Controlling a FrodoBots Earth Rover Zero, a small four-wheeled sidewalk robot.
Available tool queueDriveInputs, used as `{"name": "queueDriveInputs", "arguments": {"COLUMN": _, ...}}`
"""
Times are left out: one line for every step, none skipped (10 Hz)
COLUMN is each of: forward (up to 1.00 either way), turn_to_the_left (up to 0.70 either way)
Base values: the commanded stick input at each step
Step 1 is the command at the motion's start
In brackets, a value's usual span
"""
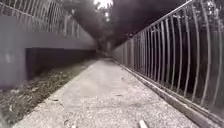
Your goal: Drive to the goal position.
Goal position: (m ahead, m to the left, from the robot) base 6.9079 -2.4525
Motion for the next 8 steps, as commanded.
{"name": "queueDriveInputs", "arguments": {"forward": 1.0, "turn_to_the_left": 0.0}}
{"name": "queueDriveInputs", "arguments": {"forward": 1.0, "turn_to_the_left": 0.0}}
{"name": "queueDriveInputs", "arguments": {"forward": 1.0, "turn_to_the_left": 0.0}}
{"name": "queueDriveInputs", "arguments": {"forward": 1.0, "turn_to_the_left": 0.0}}
{"name": "queueDriveInputs", "arguments": {"forward": 1.0, "turn_to_the_left": 0.0}}
{"name": "queueDriveInputs", "arguments": {"forward": 1.0, "turn_to_the_left": 0.0}}
{"name": "queueDriveInputs", "arguments": {"forward": 1.0, "turn_to_the_left": 0.0}}
{"name": "queueDriveInputs", "arguments": {"forward": 1.0, "turn_to_the_left": 0.0}}
